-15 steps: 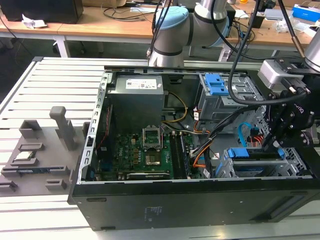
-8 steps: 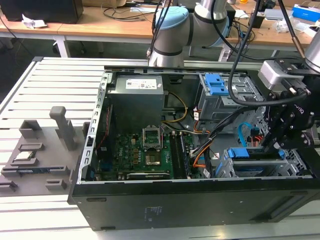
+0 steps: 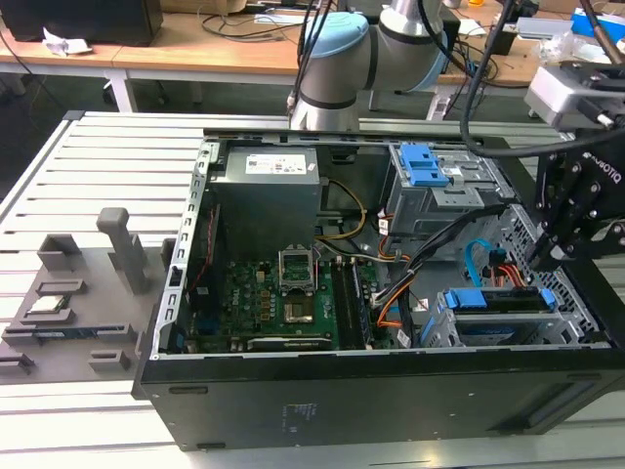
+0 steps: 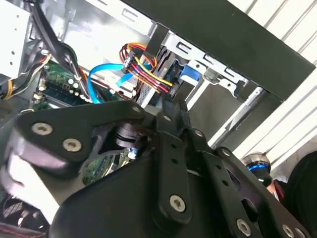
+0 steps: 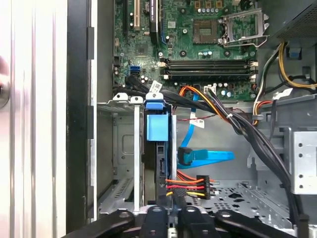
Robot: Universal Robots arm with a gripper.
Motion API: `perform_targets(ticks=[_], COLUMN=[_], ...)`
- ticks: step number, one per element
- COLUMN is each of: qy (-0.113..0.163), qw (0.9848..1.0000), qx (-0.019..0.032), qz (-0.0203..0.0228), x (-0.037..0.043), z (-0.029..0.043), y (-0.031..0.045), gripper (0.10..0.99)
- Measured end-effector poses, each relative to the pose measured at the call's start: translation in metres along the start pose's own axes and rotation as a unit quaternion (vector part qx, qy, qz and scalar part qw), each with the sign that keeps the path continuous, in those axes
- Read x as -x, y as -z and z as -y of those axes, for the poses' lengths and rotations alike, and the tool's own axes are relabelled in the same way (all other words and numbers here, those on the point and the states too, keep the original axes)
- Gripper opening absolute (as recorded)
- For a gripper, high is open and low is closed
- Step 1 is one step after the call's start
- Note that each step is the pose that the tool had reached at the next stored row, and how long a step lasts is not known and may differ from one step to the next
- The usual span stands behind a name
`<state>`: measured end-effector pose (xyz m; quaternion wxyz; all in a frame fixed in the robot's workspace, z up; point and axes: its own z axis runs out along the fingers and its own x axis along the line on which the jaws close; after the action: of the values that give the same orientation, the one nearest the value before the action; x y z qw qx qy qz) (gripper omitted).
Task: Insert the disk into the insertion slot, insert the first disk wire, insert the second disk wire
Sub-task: 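Insert the first disk wire, then insert the second disk wire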
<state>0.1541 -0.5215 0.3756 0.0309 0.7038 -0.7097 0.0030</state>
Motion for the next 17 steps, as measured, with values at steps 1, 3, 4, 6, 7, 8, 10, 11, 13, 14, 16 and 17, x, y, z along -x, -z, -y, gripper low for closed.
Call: perform_targets(ticks=[1,3,4,6,7,8,10,11,13,14,16,17], qy=[0.0,0.0,0.0,0.0,0.0,0.0,0.0,0.0,0.0,0.0,0.0,0.0], qw=[1.0,1.0,1.0,1.0,1.0,1.0,1.0,1.0,1.0,1.0,1.0,1.0], qx=[0.0,0.0,0.0,0.0,0.0,0.0,0.0,0.0,0.0,0.0,0.0,0.0], qz=[0.0002,0.0004,0.001,0.002,0.0024,0.0027,0.0029,0.0029,0.0029,0.003,0.003,0.003], x=[0.0005,0.0006,0.0004,0.0004,0.0003,0.0003,0.0003,0.0003,0.0003,0.0003,0.0003,0.0003], z=[-0.0001,-0.0002,-0.0003,-0.0004,-0.0004,-0.0004,-0.0005,-0.0005,-0.0005,-0.0005,-0.0005,-0.0005], y=[0.0023,0.0061,0.0085,0.0108,0.0114,0.0119,0.0121,0.0122,0.0122,0.0122,0.0122,0.0122], gripper=[0.106,0.106,0.106,0.106,0.106,0.106,0.106,0.106,0.106,0.106,0.106,0.106])
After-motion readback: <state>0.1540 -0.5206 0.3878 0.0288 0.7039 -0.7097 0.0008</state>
